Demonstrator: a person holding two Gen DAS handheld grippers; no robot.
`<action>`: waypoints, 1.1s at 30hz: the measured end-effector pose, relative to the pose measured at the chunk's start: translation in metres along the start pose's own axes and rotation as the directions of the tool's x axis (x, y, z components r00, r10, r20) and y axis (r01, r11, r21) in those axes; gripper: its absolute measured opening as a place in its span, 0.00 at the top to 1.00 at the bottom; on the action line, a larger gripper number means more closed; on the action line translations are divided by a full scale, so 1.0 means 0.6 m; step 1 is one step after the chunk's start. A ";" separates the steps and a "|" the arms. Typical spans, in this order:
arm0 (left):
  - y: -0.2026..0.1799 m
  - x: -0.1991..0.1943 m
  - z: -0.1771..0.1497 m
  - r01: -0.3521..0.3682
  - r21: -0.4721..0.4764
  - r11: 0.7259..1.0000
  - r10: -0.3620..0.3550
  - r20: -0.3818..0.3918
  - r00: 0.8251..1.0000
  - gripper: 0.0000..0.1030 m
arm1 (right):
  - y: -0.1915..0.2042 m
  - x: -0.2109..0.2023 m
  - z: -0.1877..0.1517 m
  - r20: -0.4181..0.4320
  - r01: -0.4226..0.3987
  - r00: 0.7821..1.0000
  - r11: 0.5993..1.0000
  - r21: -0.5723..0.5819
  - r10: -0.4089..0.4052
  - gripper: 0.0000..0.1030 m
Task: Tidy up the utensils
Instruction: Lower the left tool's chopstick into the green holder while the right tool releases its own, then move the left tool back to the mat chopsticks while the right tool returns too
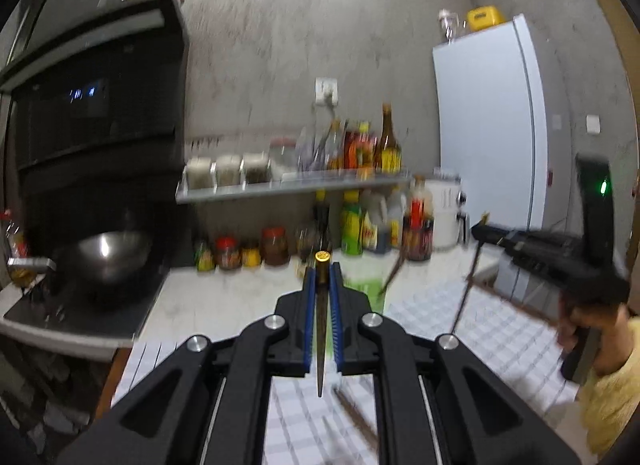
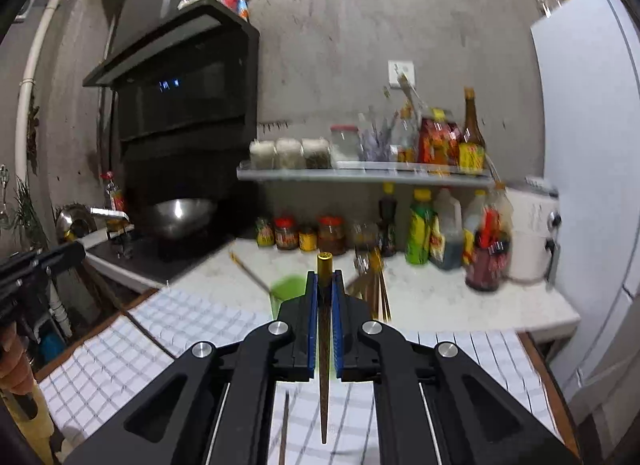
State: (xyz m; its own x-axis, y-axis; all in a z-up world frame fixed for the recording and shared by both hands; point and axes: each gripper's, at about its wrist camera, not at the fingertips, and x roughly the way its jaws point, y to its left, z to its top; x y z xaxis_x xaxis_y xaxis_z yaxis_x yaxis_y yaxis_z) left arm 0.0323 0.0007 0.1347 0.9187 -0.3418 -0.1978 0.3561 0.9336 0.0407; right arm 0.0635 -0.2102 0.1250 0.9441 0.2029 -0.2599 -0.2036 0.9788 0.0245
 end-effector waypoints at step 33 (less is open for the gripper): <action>0.007 0.223 0.046 -0.024 -0.059 0.998 0.019 -0.075 0.997 0.59 | -0.016 0.098 0.005 -0.016 0.059 0.998 0.997 -0.040 -0.060 0.56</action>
State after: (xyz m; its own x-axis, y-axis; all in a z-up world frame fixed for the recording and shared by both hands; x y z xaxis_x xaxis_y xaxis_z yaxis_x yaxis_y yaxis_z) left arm 0.1613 -0.0438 0.1354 0.9100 -0.3148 -0.2698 0.3235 0.9461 -0.0127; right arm 0.1217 -0.2074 0.1122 0.9504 0.1431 -0.2763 -0.1574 0.9871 -0.0300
